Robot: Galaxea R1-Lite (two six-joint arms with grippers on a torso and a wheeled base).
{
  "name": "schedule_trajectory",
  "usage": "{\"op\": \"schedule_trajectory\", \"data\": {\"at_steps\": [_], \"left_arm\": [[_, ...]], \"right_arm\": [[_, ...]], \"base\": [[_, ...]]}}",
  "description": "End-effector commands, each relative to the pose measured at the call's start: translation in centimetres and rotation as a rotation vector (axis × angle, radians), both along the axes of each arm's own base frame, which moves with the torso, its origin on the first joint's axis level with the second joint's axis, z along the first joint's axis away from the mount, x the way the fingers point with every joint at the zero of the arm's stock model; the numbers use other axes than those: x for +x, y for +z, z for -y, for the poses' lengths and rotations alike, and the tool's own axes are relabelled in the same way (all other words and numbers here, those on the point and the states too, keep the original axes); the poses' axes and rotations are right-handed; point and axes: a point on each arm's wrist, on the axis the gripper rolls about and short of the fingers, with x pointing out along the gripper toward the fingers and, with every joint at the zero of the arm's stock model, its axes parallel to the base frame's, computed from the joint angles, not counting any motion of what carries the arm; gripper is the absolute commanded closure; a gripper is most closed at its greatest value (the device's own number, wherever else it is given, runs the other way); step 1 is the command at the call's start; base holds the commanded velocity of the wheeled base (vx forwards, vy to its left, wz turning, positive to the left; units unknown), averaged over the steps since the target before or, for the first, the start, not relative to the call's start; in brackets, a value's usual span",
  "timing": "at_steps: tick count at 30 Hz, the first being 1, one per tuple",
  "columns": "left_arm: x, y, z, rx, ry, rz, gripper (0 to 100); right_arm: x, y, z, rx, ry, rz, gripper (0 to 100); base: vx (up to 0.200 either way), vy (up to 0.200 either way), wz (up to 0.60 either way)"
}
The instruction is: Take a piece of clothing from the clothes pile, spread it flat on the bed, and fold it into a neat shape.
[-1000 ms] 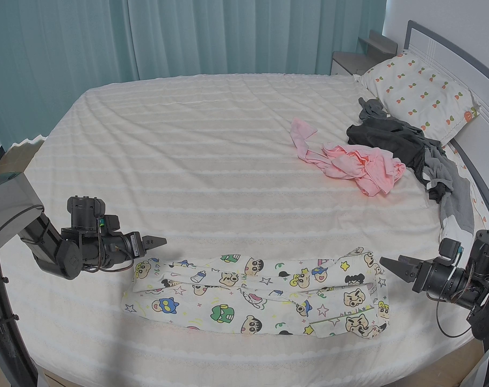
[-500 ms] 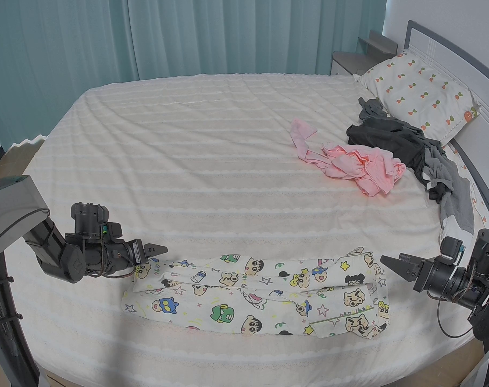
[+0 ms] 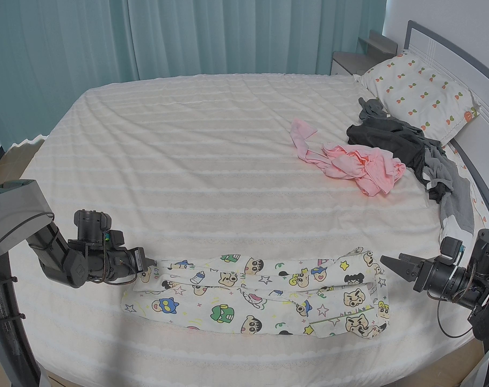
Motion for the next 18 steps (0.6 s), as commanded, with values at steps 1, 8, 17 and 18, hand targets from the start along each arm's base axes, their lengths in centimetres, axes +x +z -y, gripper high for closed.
{"op": "schedule_trajectory", "data": {"at_steps": [1,8,17,18], "left_arm": [[-0.1,0.1,-0.1,0.0,0.002,0.0,100],[0.3,1.6,0.1,0.009,0.009,0.088,100],[1.2,3.4,1.0,0.001,-0.002,0.275,100],[1.3,3.5,1.0,-0.001,-0.003,0.288,100]], "right_arm": [[-0.4,-0.3,0.0,-0.001,0.001,-0.017,0],[-0.4,-0.2,0.0,-0.001,0.003,-0.014,0],[-0.4,-0.1,0.0,-0.002,0.002,-0.012,0],[-0.4,-0.1,0.0,-0.001,0.001,-0.013,0]], "base": [[0.0,0.0,0.0],[0.0,0.0,0.0],[0.0,0.0,0.0],[0.0,0.0,0.0]]}}
